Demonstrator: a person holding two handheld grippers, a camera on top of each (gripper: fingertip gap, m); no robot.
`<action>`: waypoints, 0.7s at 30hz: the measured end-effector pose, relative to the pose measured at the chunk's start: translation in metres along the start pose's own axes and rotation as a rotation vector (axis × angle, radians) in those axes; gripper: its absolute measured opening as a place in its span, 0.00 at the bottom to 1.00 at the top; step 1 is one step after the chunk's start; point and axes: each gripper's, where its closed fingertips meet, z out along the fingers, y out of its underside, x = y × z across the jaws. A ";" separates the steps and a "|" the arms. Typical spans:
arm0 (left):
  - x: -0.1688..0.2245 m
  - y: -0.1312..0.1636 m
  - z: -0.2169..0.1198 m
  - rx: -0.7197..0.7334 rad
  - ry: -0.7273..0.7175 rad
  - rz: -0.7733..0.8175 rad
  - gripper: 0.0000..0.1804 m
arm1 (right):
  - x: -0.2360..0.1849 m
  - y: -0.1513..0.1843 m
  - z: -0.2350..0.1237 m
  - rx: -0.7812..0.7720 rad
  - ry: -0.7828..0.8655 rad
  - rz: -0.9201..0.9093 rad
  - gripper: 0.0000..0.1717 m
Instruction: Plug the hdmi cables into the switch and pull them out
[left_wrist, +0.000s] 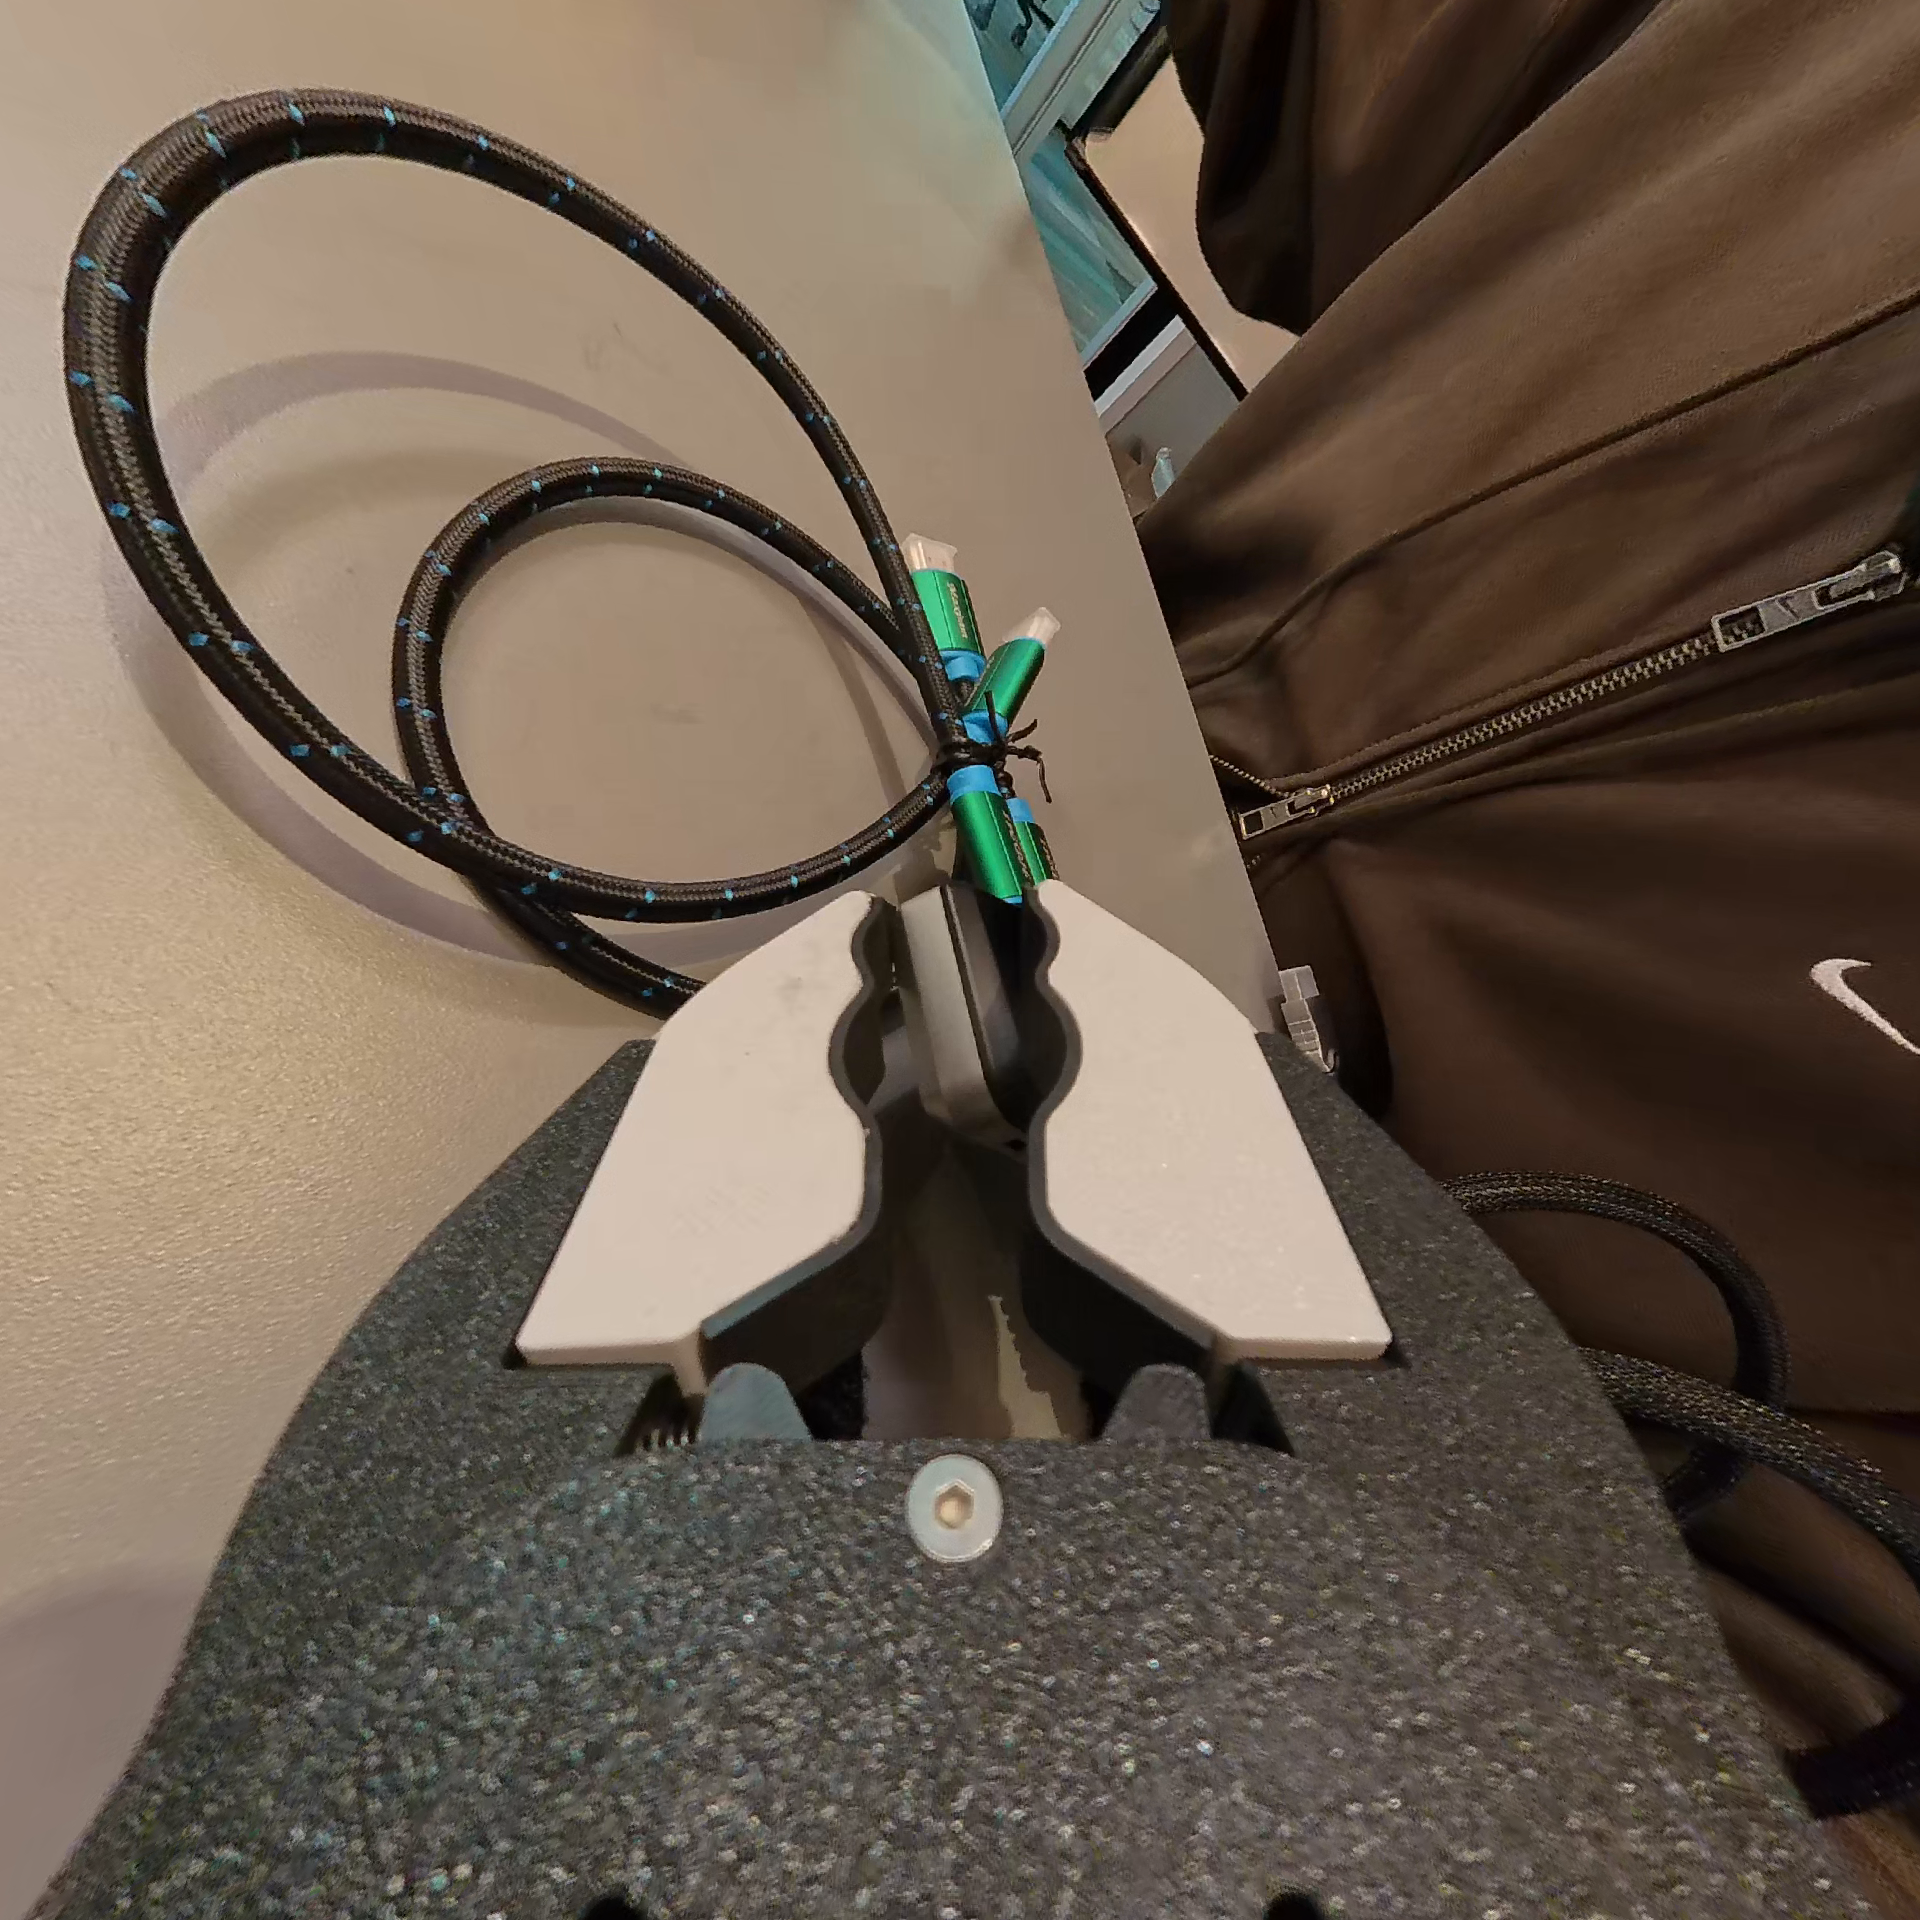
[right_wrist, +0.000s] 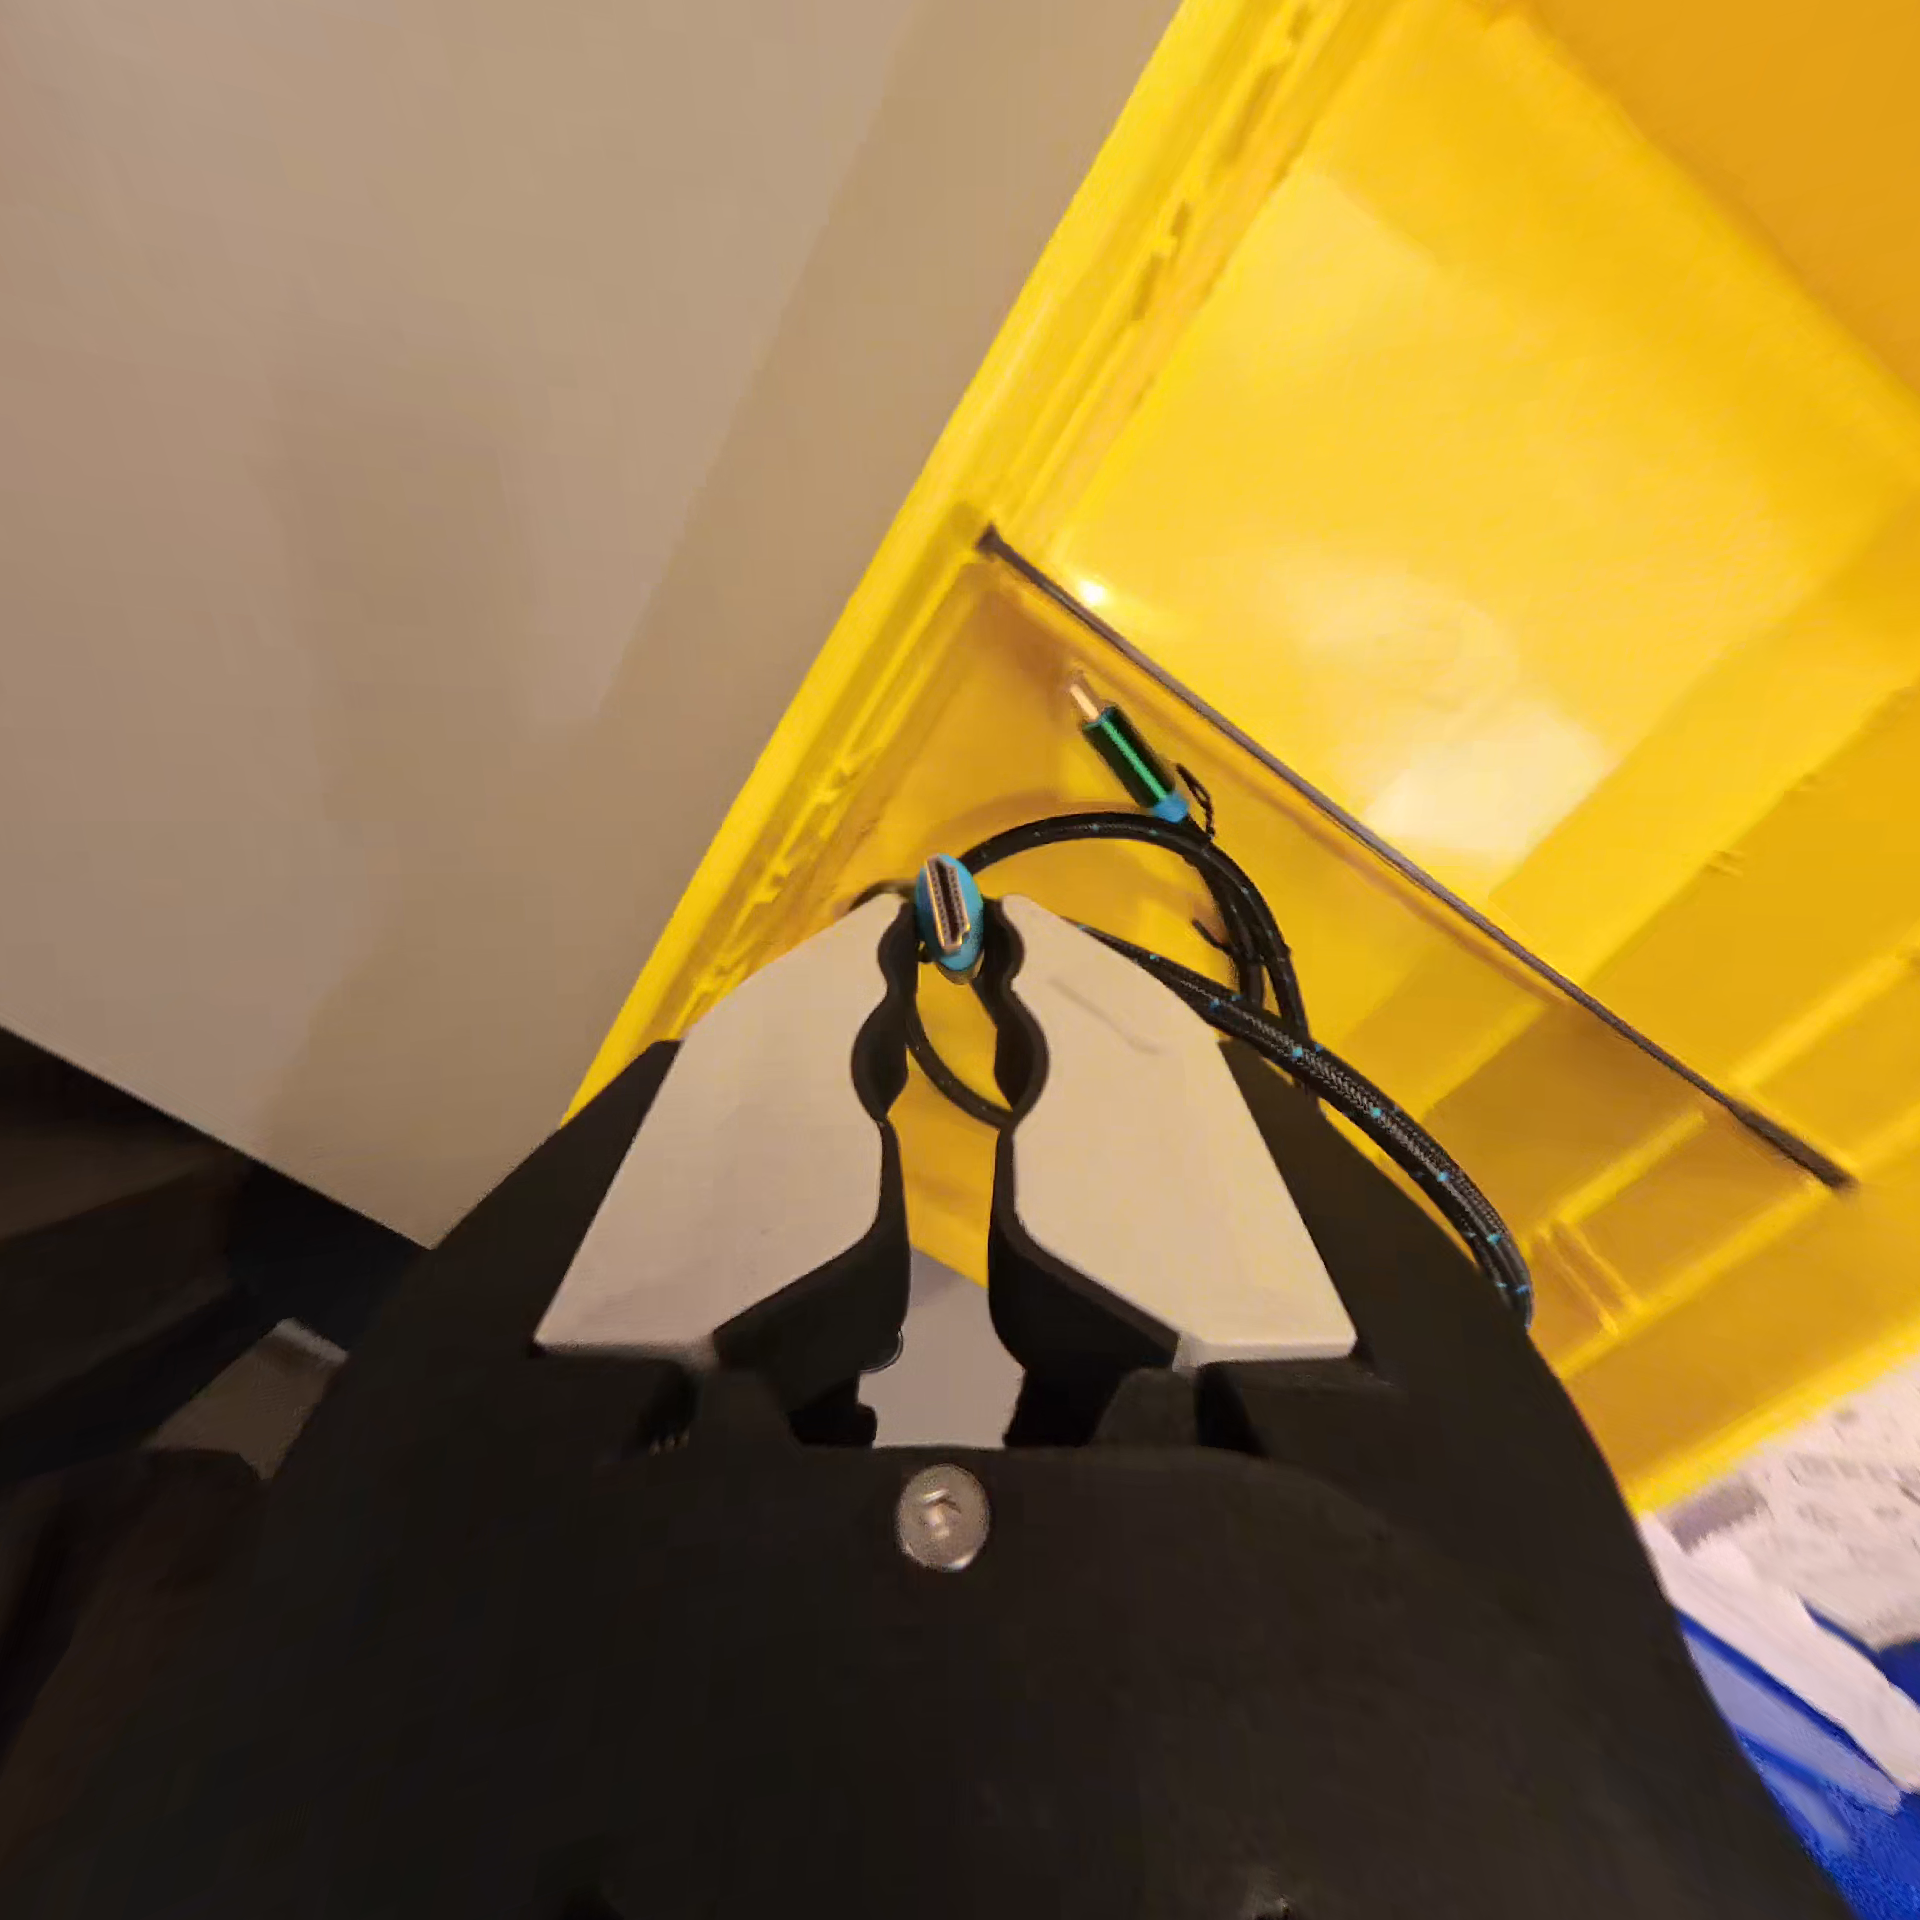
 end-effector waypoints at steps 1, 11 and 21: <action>0.000 0.000 0.000 0.000 0.000 0.000 0.13 | 0.000 0.001 0.008 -0.019 -0.026 -0.006 0.07; 0.000 0.000 0.000 0.001 0.003 -0.001 0.13 | 0.008 -0.029 -0.029 0.278 0.081 0.067 0.17; 0.000 0.000 0.000 -0.001 0.002 0.000 0.13 | -0.039 -0.027 0.006 0.167 0.237 -0.001 0.14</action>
